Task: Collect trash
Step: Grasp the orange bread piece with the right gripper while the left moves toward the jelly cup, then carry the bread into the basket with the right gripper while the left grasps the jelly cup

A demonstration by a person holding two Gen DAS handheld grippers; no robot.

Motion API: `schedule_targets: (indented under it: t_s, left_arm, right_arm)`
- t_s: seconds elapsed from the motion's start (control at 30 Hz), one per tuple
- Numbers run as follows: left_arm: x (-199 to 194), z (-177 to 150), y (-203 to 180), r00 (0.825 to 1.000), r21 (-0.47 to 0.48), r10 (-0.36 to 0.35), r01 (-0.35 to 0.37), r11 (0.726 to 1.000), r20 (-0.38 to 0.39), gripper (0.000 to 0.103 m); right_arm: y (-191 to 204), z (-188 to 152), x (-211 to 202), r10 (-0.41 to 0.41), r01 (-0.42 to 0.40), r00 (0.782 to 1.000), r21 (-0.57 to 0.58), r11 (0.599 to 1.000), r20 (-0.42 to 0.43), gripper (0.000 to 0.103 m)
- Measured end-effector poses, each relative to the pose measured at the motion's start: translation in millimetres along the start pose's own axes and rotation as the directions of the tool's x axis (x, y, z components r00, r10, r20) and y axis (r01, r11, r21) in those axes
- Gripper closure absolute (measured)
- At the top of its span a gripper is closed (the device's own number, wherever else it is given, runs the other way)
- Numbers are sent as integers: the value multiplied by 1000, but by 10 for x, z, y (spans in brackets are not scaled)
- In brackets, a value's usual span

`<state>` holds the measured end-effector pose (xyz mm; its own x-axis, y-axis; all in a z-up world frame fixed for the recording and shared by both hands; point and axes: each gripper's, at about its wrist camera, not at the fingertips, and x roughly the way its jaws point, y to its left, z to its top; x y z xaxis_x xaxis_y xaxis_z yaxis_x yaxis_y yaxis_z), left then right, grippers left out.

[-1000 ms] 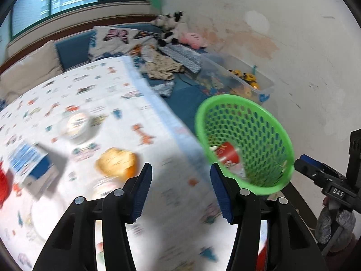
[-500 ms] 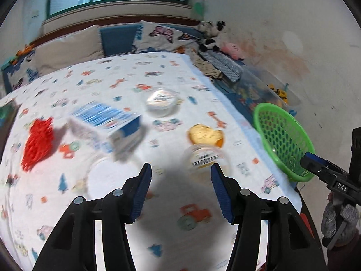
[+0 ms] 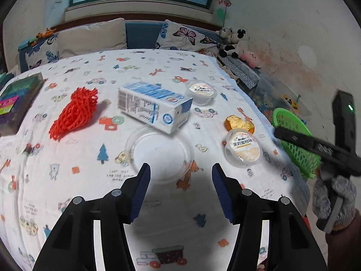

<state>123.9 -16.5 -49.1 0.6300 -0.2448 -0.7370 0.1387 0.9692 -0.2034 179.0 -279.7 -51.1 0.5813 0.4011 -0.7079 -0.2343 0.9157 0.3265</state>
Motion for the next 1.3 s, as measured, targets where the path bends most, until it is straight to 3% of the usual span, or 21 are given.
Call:
schedule_targets:
  t_s: [0.2, 0.3, 0.6, 0.77, 0.93, 1.03, 1.3]
  left_arm:
    - [-29, -73, 39, 1000, 1, 1, -1, 1000, 6, 45]
    - [-30, -102, 59, 1000, -2, -16, 16, 1000, 4, 45]
    - [14, -145, 54, 999, 5, -40, 40, 999, -6, 45]
    - [46, -159, 13, 998, 15, -53, 53, 998, -16, 45]
    - [82, -127, -64, 997, 32, -70, 71, 997, -24, 45]
    - [100, -99, -146, 996, 52, -90, 91, 994, -29, 39]
    - [242, -18, -439, 992, 147, -115, 121, 982, -51, 35]
  right_arm:
    - [142, 203, 363, 15, -12, 997, 41, 999, -75, 25]
    - [186, 288, 545, -48, 54, 992, 43, 998, -118, 25]
    - [216, 331, 900, -120, 135, 968, 53, 989, -219, 28]
    - [267, 324, 921, -174, 182, 960, 16, 983, -217, 44]
    - [259, 325, 858, -162, 168, 967, 14, 986, -198, 58]
    - [210, 325, 790, -131, 140, 974, 38, 989, -184, 61]
    - [54, 334, 529, -77, 90, 988, 92, 992, -134, 63]
